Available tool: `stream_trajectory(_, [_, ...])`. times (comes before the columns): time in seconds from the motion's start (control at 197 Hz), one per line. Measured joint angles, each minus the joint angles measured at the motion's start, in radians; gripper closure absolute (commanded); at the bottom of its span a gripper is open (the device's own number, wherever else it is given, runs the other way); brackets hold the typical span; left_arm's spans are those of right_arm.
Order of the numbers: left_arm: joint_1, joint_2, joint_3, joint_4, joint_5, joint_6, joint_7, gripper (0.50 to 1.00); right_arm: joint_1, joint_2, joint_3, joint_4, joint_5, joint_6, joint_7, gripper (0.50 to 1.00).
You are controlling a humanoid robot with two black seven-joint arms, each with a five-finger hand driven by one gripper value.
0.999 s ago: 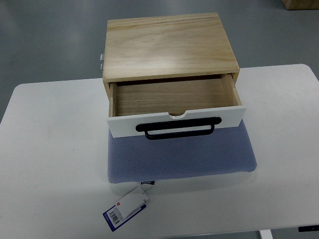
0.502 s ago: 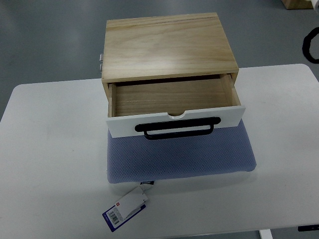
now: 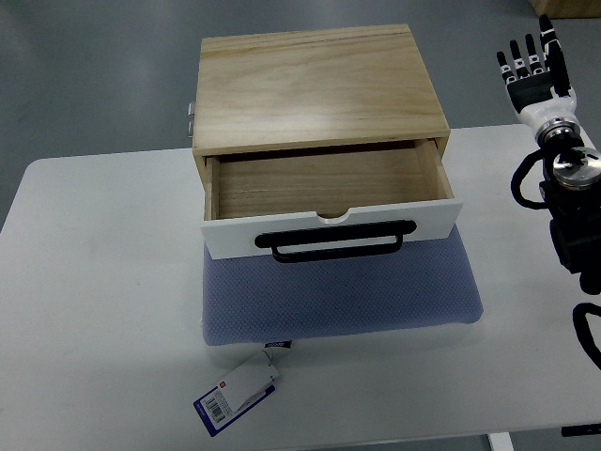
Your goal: Open wood drawer with right hand
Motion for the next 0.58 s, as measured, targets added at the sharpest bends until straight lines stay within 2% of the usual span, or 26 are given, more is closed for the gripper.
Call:
stream_trajectory(0.172, [0.0, 0.0, 0.0, 0.0, 0.0, 0.0, 0.0, 0.5, -0.005, 0.002, -0.038, -0.002, -0.015, 0.089, -0.026, 0.554])
stream_trajectory(0.583, [0.0, 0.0, 0.0, -0.003, 0.0, 0.0, 0.0, 0.5, -0.005, -0.003, -0.216, -0.011, -0.016, 0.128, -0.017, 0.554])
